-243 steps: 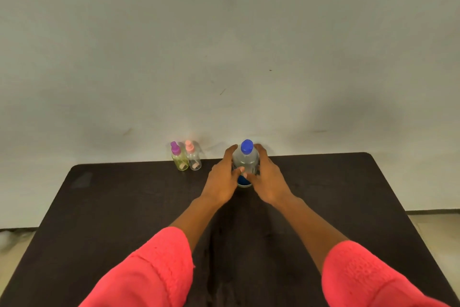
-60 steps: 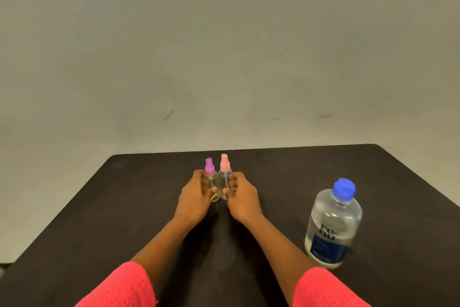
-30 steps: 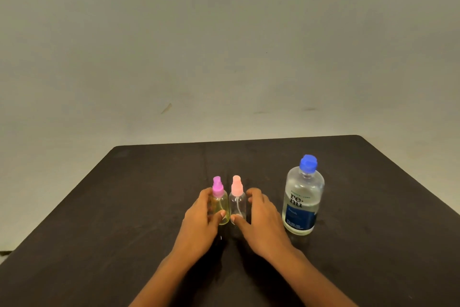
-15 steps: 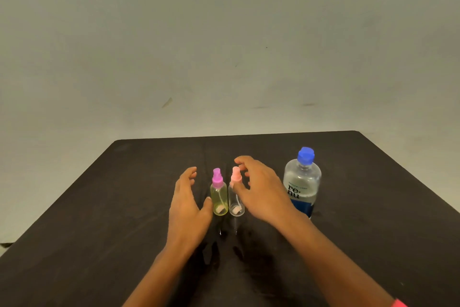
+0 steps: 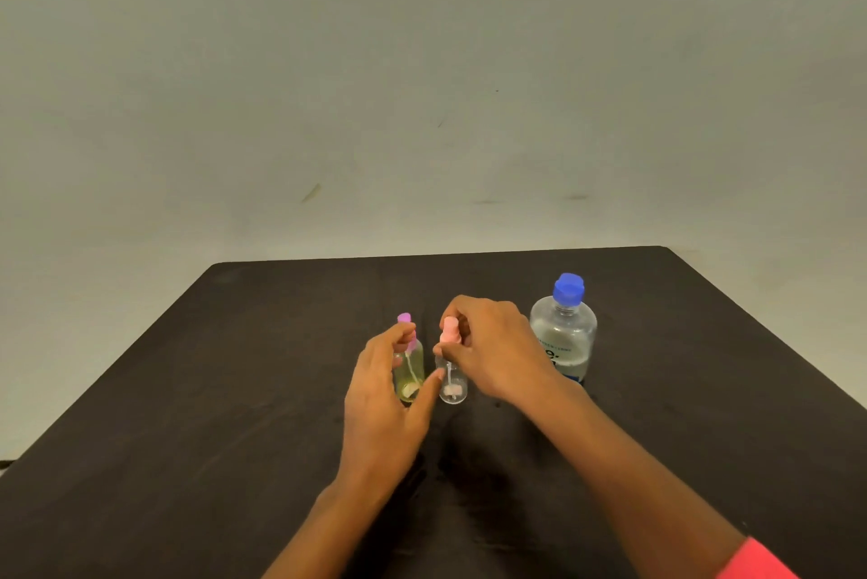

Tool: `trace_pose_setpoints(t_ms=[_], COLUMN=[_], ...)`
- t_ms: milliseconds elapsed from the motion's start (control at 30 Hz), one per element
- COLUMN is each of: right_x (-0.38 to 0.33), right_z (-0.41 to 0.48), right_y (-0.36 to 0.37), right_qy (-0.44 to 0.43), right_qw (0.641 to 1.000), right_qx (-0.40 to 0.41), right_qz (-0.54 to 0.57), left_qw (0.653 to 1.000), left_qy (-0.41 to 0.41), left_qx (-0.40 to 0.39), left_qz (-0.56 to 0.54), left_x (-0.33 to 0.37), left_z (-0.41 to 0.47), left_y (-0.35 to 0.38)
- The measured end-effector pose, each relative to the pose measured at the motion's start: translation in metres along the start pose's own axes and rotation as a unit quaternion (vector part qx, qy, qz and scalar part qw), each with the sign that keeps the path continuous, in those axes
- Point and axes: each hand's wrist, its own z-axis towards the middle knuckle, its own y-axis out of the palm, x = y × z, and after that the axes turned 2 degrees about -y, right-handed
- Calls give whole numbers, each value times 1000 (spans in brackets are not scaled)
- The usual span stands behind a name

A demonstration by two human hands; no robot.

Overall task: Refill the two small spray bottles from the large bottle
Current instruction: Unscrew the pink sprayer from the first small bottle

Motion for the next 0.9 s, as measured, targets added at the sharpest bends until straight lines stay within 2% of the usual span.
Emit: trace_pose_setpoints(t_ms=[267,467,600,900], right_x=[0,0,3,8], right_z=[-2,-6,-8,-10], right_y=[0,-2,-4,-15], right_qy=[-1,15,17,-37], right_qw=[1000,998,997,991], right_qx=[-19,-48,-44,-91], right_qz=[2,43,68,90], left_qw=[997,997,995,995], left_qy=[-28,-40,-80,-75], left_qx=[-73,-66,-50,-64], left_qz=[16,10,16,31], left_x=[2,6,6,9], left_z=[-3,-1,-2,-3], left_y=[17,25,25,21])
